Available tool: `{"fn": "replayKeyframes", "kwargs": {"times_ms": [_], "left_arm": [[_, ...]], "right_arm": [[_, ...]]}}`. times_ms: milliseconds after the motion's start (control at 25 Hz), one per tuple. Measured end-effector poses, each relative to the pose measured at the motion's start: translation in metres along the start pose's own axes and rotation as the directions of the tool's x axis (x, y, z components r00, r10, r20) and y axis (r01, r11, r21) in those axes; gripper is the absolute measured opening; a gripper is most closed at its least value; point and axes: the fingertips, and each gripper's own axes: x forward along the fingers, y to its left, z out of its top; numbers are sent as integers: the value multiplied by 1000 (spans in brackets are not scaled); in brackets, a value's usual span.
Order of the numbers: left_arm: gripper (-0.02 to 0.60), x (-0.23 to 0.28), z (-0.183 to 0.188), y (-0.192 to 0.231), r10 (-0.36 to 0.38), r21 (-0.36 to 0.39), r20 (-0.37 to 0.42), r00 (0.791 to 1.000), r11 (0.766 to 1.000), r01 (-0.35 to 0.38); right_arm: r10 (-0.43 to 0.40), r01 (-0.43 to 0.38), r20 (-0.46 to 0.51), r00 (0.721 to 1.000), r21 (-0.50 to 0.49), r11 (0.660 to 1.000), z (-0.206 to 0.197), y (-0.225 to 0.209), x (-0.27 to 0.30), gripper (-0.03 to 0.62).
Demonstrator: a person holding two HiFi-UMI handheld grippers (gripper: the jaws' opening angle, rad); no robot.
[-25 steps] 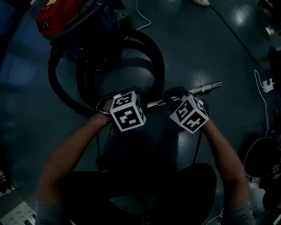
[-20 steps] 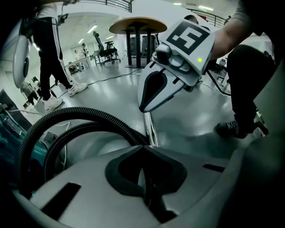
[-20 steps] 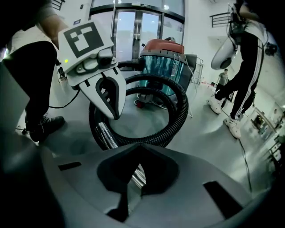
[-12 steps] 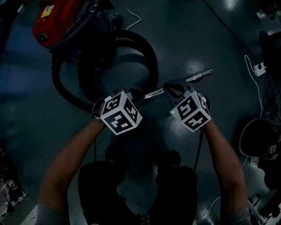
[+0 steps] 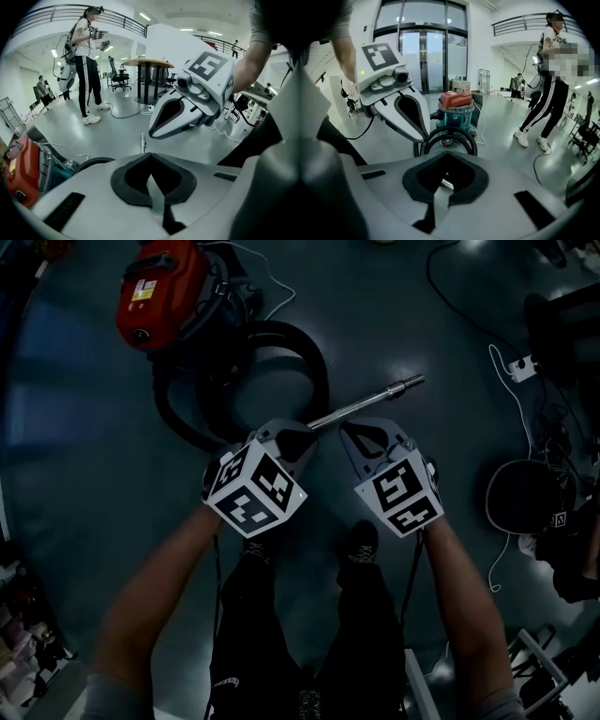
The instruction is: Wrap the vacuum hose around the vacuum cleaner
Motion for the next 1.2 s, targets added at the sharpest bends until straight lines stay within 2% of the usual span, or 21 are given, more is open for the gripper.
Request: {"fn": "replayKeyframes", "kwargs": {"times_ms": [200, 360, 520, 680, 840, 1000, 1200], "left_arm": [[6, -76, 43, -26, 1, -86, 61, 998, 996, 4], [6, -124, 65, -41, 7, -129, 78, 997, 992, 3], [6, -168, 92, -59, 2, -96, 86, 996, 995, 6], [6, -206, 121, -80, -19, -24, 107, 994, 999, 22], [6, -249, 149, -83, -33, 35, 136, 990, 999, 28], [6, -296, 171, -85, -54, 29, 158, 986, 998, 50], [6, -349, 200, -88, -60, 14, 206, 977, 998, 58]], "right_arm": [[-50, 51, 18, 999, -53, 997, 45, 33, -71, 5], [-95, 97, 33, 995, -71, 993, 73, 49, -119, 3], [-168, 176, 86, 982, -95, 980, 107, 56, -172, 3], [-226, 240, 123, 966, -120, 963, 140, 64, -219, 3], [-312, 332, 163, 936, -111, 937, 181, 61, -258, 3], [-375, 397, 181, 909, -103, 912, 224, 66, -293, 3], [-460, 488, 233, 857, -77, 869, 270, 75, -337, 3]]}}
